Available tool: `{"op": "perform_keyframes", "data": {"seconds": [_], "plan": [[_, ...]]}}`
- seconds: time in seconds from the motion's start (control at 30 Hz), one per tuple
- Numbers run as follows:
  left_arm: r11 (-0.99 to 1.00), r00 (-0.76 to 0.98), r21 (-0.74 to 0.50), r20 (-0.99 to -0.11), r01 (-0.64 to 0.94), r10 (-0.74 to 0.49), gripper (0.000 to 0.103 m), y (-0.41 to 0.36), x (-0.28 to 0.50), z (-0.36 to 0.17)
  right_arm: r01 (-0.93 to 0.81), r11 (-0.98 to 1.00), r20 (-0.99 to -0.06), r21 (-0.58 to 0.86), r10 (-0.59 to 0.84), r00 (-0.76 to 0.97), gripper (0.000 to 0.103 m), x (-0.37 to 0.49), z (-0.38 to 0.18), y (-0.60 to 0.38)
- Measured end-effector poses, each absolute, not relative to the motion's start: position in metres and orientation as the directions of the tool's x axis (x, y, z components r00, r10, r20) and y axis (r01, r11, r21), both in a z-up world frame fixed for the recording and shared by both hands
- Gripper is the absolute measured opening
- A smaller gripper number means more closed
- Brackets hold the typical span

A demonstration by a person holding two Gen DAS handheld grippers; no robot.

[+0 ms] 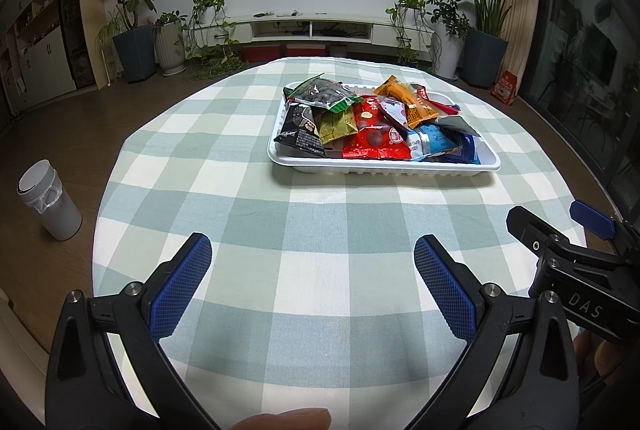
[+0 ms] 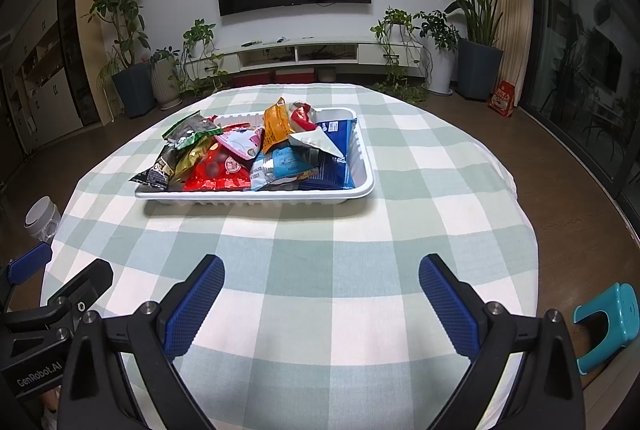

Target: Organize snacks

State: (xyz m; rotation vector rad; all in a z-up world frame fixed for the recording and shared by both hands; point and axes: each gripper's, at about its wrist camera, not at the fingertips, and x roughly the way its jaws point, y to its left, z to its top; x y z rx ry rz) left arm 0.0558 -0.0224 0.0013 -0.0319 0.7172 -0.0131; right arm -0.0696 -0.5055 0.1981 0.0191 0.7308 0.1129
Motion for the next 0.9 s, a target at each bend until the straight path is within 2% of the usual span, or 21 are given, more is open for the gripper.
{"op": "perform_keyframes", "data": {"seconds": [0.7,0.9], "plan": [[0.998,0.771,-0.064,-0.636,-0.006,-0.037,0.103,-0.015,0.052,0.003,-0.096,0.994,-0.667,0.056,0.109,0.737,0.100,-0.069,0.200,-0.505],[0.999,0.782,-0.043,-0.623,-0.031,-0.002,0.103,-0.012,0.048,0.005,-0.096,0.994,-0.669,0.057,0.110,0.735,0.100,-0.070,0.199,-0.505]]}}
